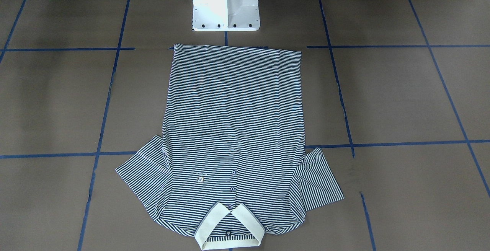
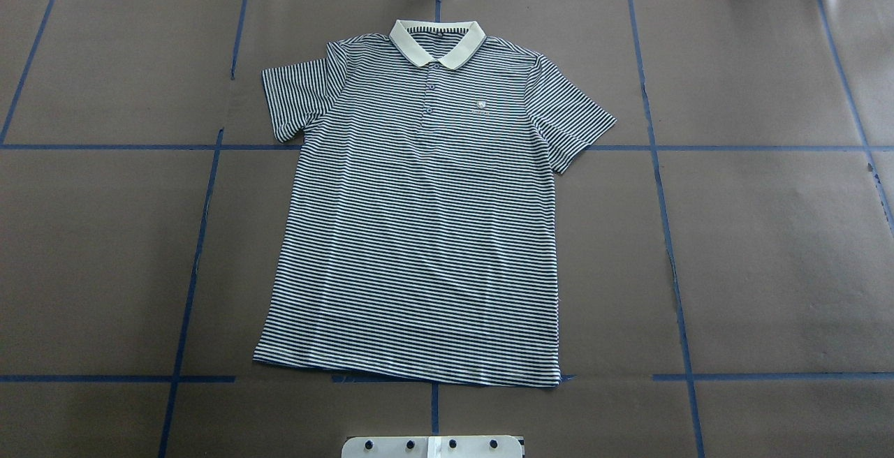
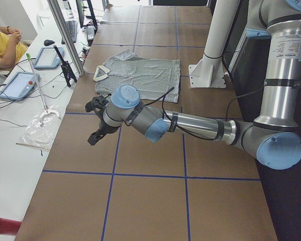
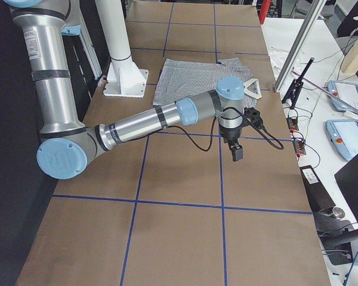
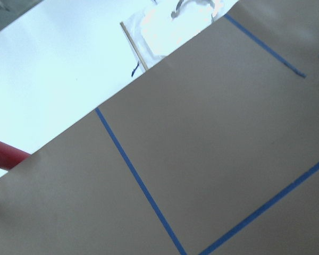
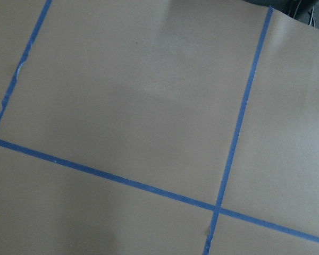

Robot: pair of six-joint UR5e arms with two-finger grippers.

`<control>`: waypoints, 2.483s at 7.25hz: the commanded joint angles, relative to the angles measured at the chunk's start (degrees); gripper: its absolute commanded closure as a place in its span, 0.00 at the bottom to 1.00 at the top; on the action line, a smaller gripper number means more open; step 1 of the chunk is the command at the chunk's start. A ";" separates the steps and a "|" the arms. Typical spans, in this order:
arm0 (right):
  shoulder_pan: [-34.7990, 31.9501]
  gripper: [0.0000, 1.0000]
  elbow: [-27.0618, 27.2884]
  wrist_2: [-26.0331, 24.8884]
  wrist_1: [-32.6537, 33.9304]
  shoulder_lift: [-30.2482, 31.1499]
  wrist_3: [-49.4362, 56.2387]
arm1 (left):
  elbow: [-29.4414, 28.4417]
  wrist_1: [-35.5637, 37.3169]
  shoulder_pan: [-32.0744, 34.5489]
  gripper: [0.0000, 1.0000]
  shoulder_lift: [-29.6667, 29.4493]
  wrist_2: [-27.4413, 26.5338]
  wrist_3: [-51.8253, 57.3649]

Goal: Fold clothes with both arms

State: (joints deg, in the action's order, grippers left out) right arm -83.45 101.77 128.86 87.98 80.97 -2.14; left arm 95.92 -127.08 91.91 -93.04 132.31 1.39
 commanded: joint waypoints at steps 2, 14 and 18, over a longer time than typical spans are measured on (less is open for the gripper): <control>14.74 0.00 -2.19 -6.53 -12.54 -8.07 -34.11 | -0.12 -4.67 -0.41 0.00 -0.21 0.22 -5.96; 35.64 0.47 -25.82 -22.51 -30.15 -20.14 -59.82 | 0.15 -4.75 -0.50 0.00 -0.12 0.40 -5.87; 36.69 0.49 -26.98 -23.21 -30.50 -20.15 -59.73 | 0.24 -4.75 -0.59 0.00 -0.12 0.40 -5.78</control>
State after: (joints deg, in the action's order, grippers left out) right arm -47.11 75.08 106.12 57.71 60.85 -61.88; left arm 96.12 -131.84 91.33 -93.16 132.72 -4.40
